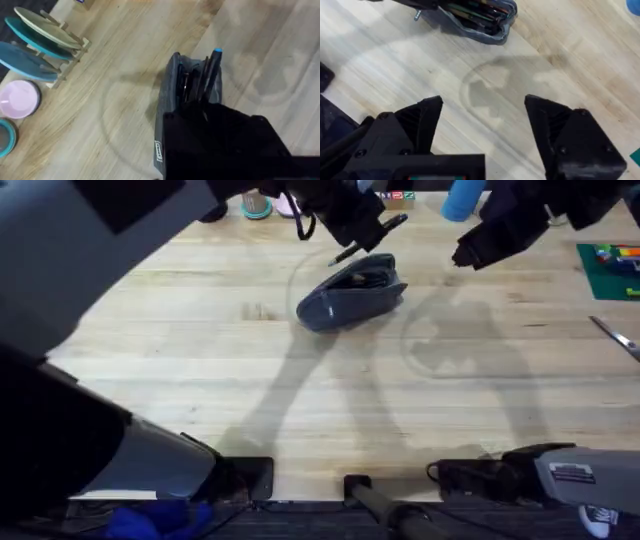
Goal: Unzip the bag, pick up the pens from the table one at a time and place them inside, then zip the bag closed.
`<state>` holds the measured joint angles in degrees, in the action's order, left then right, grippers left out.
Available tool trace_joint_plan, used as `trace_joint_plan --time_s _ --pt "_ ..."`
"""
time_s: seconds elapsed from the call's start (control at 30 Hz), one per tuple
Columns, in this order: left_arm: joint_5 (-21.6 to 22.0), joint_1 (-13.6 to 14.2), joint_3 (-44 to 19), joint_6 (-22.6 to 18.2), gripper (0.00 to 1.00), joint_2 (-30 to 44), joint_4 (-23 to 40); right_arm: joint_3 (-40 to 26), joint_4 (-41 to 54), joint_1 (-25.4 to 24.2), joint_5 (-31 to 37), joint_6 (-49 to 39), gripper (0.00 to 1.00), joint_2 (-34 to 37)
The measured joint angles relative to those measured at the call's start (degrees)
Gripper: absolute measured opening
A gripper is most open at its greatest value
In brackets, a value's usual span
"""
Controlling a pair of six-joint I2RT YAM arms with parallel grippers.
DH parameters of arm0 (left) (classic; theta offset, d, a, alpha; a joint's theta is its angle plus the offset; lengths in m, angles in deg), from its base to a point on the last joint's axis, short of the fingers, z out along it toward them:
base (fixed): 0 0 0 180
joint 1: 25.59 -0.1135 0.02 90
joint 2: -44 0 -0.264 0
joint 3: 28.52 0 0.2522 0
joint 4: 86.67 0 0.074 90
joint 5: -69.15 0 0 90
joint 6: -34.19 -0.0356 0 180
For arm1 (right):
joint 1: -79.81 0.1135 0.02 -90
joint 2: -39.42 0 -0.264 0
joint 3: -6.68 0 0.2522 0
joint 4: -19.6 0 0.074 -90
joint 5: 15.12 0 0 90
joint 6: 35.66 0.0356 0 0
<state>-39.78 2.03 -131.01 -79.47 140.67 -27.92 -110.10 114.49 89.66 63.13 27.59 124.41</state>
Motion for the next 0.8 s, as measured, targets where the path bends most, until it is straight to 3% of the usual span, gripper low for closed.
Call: trace_joint_plan --time_s 0.8 --pt "-0.17 0.27 0.0 -0.15 0.041 9.07 -0.71 0.0 0.0 0.0 0.0 -0.01 0.995 0.0"
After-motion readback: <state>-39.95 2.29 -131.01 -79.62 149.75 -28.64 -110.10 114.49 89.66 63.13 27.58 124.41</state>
